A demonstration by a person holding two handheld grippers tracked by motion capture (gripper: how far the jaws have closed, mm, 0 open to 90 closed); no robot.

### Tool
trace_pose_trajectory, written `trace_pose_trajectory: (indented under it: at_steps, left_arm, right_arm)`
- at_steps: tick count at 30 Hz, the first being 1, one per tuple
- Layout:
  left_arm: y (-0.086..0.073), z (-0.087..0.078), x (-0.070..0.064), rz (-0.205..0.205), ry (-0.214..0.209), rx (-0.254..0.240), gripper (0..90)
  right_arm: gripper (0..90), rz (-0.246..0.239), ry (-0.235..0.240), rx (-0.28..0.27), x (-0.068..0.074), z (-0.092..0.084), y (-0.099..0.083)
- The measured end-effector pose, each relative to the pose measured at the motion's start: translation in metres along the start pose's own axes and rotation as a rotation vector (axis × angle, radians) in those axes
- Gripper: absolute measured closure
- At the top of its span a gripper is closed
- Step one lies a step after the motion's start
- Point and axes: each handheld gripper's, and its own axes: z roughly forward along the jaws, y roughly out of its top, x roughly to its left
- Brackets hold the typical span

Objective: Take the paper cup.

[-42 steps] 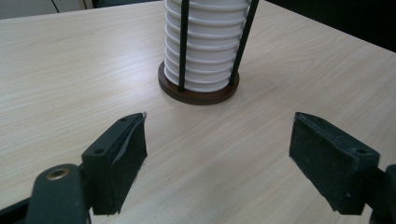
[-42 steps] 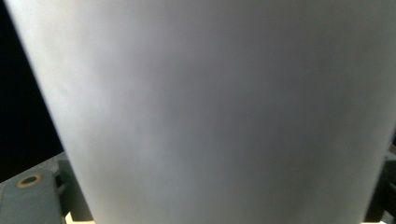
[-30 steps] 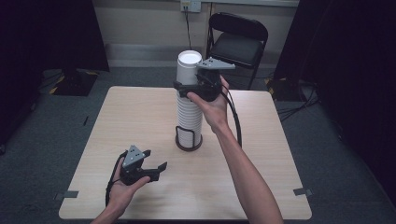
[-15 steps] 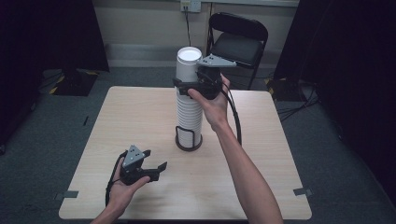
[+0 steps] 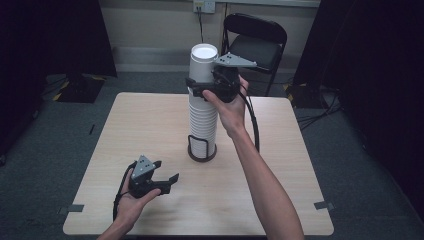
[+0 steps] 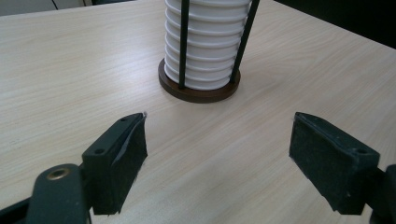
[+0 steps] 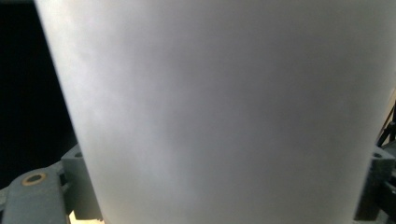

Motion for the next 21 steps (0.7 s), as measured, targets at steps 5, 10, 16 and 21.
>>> trace_pose_trajectory:
  at_steps: [5,10,16,21]
  left_arm:
    - [-0.001,0.001,0.001,-0.012,0.003,0.003,19.0]
    - [-0.001,0.001,0.001,-0.013,0.004,0.001,19.1]
    - [-0.001,0.002,0.0,-0.013,0.001,0.002,19.1]
    - [-0.001,0.002,0.0,-0.012,0.0,0.005,19.1]
  right_arm:
    - [11.6,0.007,0.004,-0.01,-0.001,-0.001,0.003]
    - [11.5,0.023,-0.003,-0.037,0.0,-0.003,0.006]
    - [11.6,0.02,-0.001,-0.07,0.001,-0.006,0.014]
    - [11.7,0.035,0.012,-0.101,-0.001,-0.009,0.022]
